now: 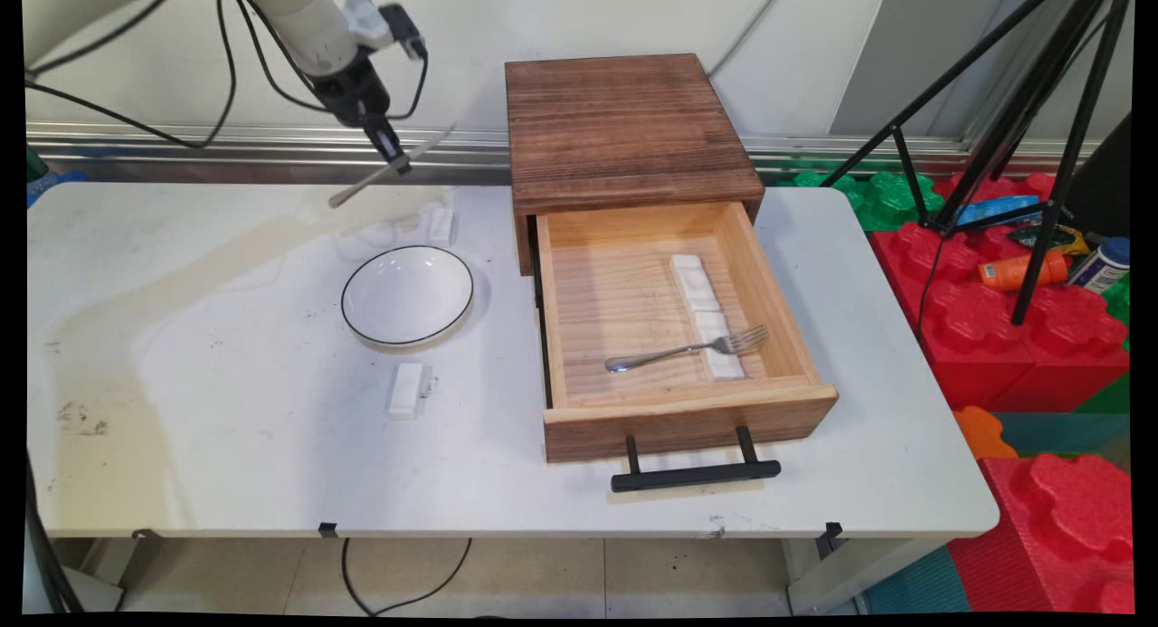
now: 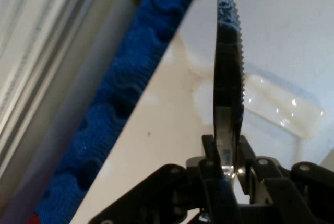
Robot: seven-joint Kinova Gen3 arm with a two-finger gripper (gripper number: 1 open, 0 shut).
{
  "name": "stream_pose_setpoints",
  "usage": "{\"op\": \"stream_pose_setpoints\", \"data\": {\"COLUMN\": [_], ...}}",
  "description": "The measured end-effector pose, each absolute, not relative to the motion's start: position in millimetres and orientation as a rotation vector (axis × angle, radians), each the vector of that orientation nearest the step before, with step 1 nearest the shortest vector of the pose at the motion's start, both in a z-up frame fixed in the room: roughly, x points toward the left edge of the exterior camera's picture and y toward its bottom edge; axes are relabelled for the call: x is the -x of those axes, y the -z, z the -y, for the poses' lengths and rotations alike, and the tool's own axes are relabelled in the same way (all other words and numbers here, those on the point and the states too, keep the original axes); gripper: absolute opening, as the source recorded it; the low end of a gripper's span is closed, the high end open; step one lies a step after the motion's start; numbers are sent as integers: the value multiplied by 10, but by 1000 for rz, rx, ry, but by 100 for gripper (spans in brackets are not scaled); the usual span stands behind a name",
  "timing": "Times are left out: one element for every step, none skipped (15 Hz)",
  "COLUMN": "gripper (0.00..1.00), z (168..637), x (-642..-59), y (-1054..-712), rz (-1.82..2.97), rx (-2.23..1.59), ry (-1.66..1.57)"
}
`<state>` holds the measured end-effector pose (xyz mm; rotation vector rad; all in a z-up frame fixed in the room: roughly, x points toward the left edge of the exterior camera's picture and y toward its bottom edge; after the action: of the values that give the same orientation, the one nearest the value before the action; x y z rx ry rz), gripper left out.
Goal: Place the picked object into the drawer
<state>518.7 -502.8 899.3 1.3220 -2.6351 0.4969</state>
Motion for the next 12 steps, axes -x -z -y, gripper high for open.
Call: {"op": "stream_pose_setpoints", "data": {"gripper": [0,0,0,0,0,0,0,0,0,0,0,0], "z": [4989,4947,4916,4873,4825,4771,4724,4690,4640,4604,4552,4519], "x": [-5147,-5102,-5069,-5012,-4932,-4842,-4760,-4702,-4608,-4539,-4435,-4360], "y": [-9091,-9191,-9256,-9355,-9466,-9575,-9664,-9722,-9806,-9861,-9940,-9990], "rz": [2605,2577,2562,2541,2522,2508,2501,2498,2496,2497,2499,2502], "rx": [-1343,-1360,-1367,-1374,-1373,-1363,-1349,-1335,-1309,-1289,-1255,-1231], "ry": [-526,-552,-569,-591,-612,-630,-642,-648,-656,-660,-665,-666]}}
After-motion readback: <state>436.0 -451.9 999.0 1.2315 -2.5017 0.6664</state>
